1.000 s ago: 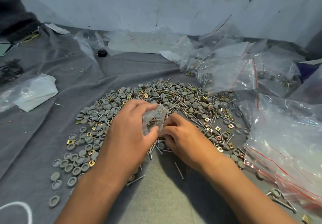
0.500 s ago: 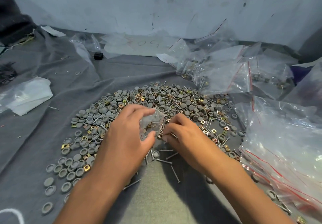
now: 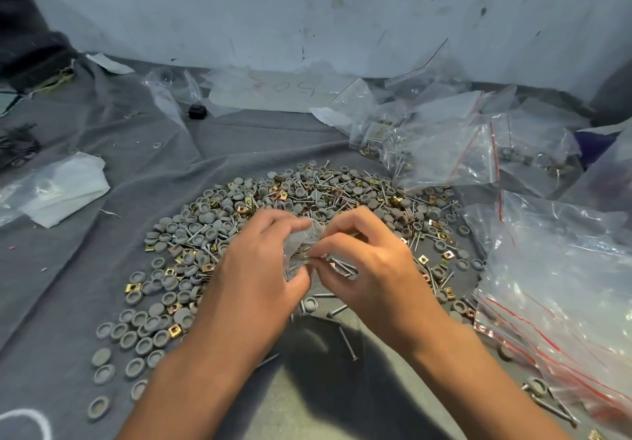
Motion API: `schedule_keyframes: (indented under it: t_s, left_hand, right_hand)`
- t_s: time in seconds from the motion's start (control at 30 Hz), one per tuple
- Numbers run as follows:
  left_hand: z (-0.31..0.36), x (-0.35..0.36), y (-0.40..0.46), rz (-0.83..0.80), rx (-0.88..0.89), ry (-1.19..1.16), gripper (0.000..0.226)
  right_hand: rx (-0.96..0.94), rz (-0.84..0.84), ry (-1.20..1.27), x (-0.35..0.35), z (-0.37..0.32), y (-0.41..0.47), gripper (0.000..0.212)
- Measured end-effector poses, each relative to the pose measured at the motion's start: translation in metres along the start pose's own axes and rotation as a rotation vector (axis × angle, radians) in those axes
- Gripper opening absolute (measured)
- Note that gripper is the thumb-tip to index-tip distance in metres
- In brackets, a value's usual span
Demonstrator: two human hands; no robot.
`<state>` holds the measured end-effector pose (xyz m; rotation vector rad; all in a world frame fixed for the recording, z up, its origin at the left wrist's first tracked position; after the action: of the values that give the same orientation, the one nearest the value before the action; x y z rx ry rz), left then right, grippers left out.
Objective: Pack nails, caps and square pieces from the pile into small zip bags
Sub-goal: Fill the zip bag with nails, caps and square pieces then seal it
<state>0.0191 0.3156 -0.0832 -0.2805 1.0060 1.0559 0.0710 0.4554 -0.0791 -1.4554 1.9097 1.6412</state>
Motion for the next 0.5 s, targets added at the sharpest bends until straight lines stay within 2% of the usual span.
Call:
schedule_keyframes:
  t_s: [0.2,0.4,0.5]
  left_hand:
    - [0.002,-0.003,0.0,-0.011,0.0,0.016,0.054]
    - [0.003,-0.004,-0.001,-0.003,0.012,-0.015,0.048]
    - [0.005,-0.007,-0.001,0.009,0.051,-0.045,0.044]
  right_hand:
    - [0.029,0.139,0.059,-0.014,0.0,0.001,0.016]
    - [-0.005,-0.005,0.015,-0.003,-0.005,0.001,0.016]
    - [0.022,-0.091,-0.141,-0.005,0.005,0.0,0.026]
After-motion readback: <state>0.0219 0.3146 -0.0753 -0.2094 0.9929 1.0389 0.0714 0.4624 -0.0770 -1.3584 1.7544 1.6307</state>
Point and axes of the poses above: each hand's wrist, its own y-axis towards the middle knuckle, its own x-axis out of the palm, z = x × y, the point moved 5 cm from there along y, towards the middle knuckle, and after that the axes turned 5 degrees about -z, right-handed, at the moved point
